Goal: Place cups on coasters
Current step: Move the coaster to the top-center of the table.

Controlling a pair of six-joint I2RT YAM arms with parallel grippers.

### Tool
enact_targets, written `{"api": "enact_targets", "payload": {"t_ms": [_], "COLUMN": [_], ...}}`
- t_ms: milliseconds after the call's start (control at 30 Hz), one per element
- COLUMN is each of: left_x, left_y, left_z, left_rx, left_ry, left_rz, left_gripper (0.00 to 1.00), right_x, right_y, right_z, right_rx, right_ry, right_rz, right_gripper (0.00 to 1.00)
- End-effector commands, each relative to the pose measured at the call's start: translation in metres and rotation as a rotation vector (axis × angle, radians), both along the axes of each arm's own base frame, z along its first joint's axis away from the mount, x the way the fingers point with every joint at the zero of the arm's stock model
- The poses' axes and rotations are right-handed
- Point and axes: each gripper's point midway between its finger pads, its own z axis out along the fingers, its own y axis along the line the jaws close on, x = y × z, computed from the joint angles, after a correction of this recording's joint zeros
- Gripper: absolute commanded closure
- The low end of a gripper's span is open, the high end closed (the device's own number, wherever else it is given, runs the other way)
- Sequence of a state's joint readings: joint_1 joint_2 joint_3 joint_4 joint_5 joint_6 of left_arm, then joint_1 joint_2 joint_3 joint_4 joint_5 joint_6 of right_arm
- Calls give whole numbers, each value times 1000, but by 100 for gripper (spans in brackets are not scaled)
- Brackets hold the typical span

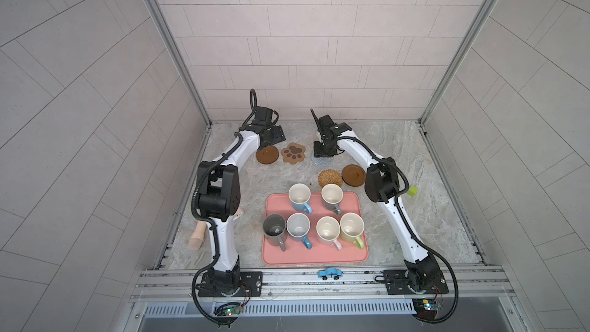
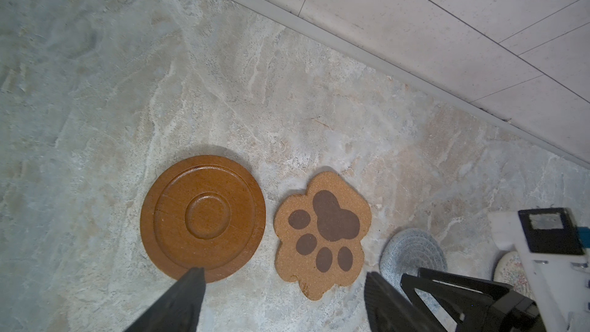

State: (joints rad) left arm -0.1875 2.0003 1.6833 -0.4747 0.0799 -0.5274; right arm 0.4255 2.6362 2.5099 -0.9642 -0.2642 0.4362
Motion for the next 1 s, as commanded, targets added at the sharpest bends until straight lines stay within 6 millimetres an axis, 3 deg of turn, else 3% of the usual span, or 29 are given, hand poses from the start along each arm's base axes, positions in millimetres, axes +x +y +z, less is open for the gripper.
{"api": "enact_targets", "payload": {"t_ms": [0, 333, 633, 967], "left_x": [-2, -3, -3, -4], "left_y": [3, 4, 5, 5], "left_z": [22, 22, 21, 20], "left_rx": [-12, -9, -5, -7], "left_ry": [-44, -42, -37, -35], "left_rz": [15, 21, 20, 22], "left_gripper": [15, 15, 15, 14], "right_x": [-10, -25, -51, -58], "right_y": [-9, -21, -29, -28], "right_z": [36, 51, 29, 5], "right_rx": [-36, -75, -100, -105], "right_ry": [-27, -18, 56, 94], "right_rz": [11, 25, 29, 25], "right_gripper": [58, 57, 58, 59]}}
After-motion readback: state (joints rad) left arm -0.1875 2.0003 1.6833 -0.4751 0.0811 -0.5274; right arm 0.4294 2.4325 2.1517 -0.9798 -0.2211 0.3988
